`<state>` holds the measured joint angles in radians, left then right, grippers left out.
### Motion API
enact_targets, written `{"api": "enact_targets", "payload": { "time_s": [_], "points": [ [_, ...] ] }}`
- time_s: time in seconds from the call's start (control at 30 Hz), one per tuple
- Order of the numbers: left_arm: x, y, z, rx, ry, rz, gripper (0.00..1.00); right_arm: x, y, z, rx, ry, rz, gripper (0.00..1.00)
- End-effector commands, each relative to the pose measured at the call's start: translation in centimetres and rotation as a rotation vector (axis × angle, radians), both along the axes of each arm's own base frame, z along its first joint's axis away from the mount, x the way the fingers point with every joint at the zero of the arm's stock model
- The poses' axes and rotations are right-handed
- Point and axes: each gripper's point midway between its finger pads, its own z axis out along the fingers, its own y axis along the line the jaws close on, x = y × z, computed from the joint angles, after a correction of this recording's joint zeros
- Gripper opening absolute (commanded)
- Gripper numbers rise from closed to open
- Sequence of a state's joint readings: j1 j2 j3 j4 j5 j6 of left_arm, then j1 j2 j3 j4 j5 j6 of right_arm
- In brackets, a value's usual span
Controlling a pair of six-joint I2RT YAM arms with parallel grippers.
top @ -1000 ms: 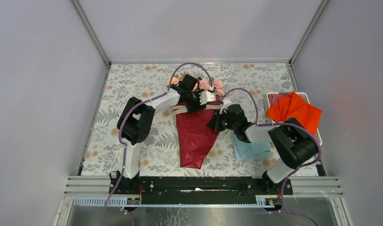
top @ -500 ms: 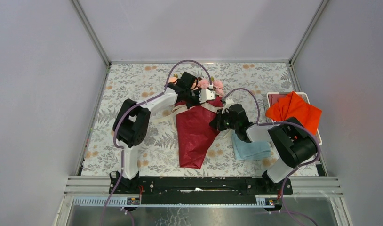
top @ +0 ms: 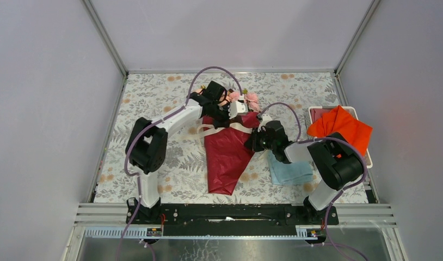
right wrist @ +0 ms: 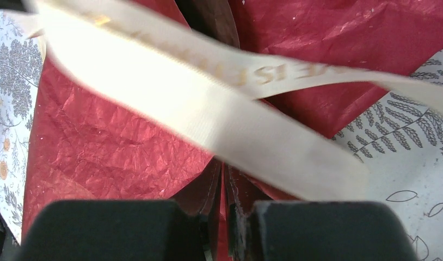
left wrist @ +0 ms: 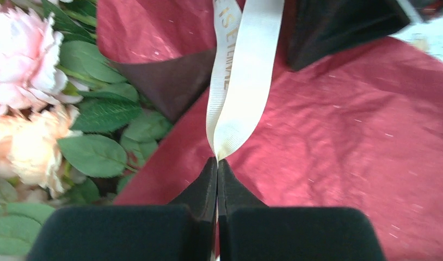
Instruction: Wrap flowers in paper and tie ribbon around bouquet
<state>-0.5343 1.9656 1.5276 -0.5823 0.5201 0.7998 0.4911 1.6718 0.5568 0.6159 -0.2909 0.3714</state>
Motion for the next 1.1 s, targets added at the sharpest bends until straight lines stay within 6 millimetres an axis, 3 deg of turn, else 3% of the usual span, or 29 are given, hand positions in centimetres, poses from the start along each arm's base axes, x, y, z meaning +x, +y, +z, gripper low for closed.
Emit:
{"api": "enact_targets", "payload": {
  "time_s": [0.0,0.2,0.37,0.47,0.57,0.67,1.07],
  "points": [
    [-4.5,0.6,4.2,-0.051,0.117,0.026,0.02,0.9,-0.1,0.7,0.0,-0.043,0.009,0.12],
    [-7.4,1.6,4.8,-0.042,0.235,0.079,0.02,1.0,-0.2,0.7,-0.021,-0.052,0.041,0.13],
    [-9.2,1.9,2.1,-0.023,0.392,0.138,0.0,0.6,0.2,1.2,-0.034,-0.096,0.12,0.15],
    [-7.2,1.8,1.0,-0.042,0.443,0.237,0.0,-0.4,0.9,2.2,-0.03,-0.158,0.253,0.18],
    [-4.6,1.3,1.6,-0.103,0.481,0.304,0.0,-1.5,1.8,4.0,-0.017,-0.241,0.391,0.23],
    [-3.1,0.7,1.6,-0.122,0.47,0.322,0.0,-1.3,2.0,5.2,-0.031,-0.327,0.455,0.26],
    [-1.7,-0.5,0.3,-0.152,0.513,0.365,0.0,2.4,1.6,8.1,-0.036,-0.483,0.461,0.42]
  ]
}}
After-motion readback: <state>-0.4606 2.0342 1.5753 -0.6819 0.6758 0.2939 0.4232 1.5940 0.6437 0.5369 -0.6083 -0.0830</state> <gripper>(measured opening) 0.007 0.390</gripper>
